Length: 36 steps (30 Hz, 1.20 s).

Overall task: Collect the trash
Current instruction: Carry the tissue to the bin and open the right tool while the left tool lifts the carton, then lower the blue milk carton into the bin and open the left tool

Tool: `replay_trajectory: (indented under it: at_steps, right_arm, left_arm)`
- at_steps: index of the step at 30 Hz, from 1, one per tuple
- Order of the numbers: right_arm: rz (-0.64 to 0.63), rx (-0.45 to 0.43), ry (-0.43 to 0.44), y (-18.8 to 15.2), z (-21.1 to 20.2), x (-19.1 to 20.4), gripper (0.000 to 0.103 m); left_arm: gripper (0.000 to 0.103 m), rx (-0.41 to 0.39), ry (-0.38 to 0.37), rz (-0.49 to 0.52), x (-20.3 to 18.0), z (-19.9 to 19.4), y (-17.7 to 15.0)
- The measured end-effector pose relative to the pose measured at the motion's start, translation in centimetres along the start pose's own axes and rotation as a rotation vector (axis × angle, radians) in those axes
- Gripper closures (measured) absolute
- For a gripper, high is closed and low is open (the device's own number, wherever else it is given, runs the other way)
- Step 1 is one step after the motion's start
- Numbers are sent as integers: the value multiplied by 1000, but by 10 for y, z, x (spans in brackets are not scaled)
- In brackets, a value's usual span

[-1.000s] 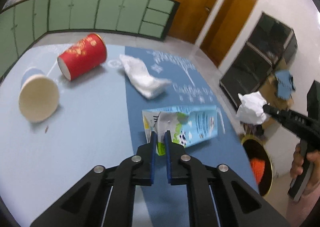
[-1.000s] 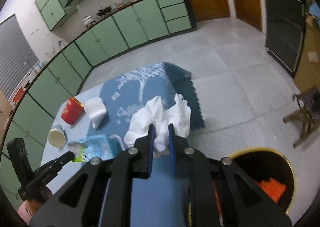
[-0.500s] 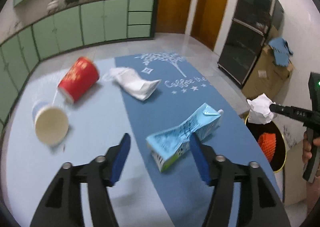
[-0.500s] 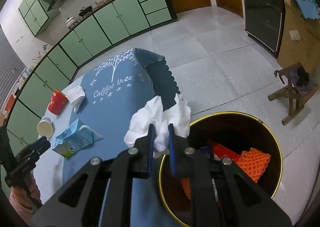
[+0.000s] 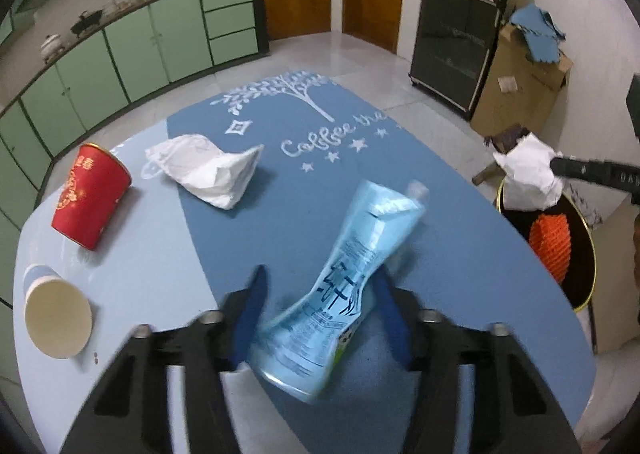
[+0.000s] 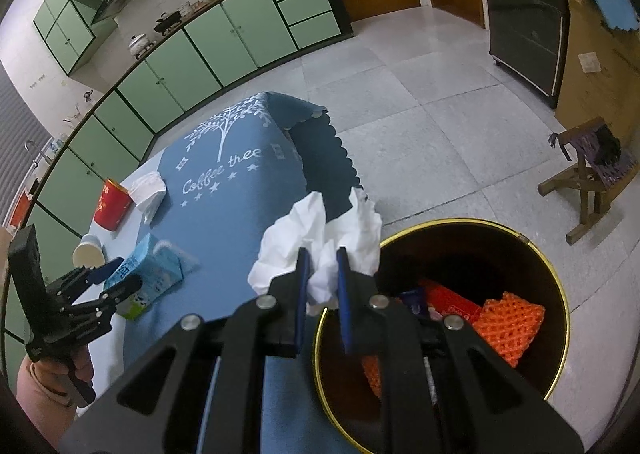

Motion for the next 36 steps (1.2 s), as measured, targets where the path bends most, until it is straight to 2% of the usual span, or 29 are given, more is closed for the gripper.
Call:
replay_trajectory:
  at_steps: [2, 4, 9, 17, 18, 20, 21, 22, 28, 33, 35, 36]
  right_arm:
    - [7, -1, -4, 0, -1, -2, 91]
    - [15, 0, -8, -2, -2, -4, 91]
    - [27, 14, -57, -15, -7, -16, 91]
    - [87, 55, -154, -47, -22, -64, 90]
    - [84, 68, -156, -50, -22, -67, 89]
    - [73, 86, -193, -56, -23, -76, 78]
    - [71, 86, -197, -57, -24, -77, 69]
    - [72, 81, -193, -58, -27, -80, 66]
    - [124, 23, -194, -60, -56, -106, 66]
    - [155, -2, -201, -63, -73, -125, 66]
    - [162, -9, -203, -64, -77, -130, 66]
    - [165, -12, -204, -64, -78, -132, 66]
  left_arm:
    - [74, -4, -8, 0, -3, -2, -2]
    - [80, -11, -15, -18, -4, -5, -3]
    - [81, -59, -40, -69, -13, -20, -2]
    - [81, -91, -241, -40, -99, -31, 22]
    - [81, -88, -267, -30, -113, -30, 26]
    - [81, -79, -308, -21, -134, -25, 31]
    - [80, -64, -340, -19, -147, -20, 34]
    - [80, -53, -359, -23, -156, -16, 35]
    - [80, -17, -395, 12, -208, 8, 45]
    - [76, 37, -373, 61, -240, 33, 44]
    - [60, 47, -378, 53, -245, 38, 43]
    - [57, 44, -383, 44, -245, 38, 43]
Point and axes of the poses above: each gripper's, at about its wrist camera, not at the fingertips, and z roughly the way its jaws point, x to its left, y to its top, the point moved 4 cm from there along z, roughly the way its jaws point, and after that the axes turned 5 degrees about -y, right-handed, at the moved point
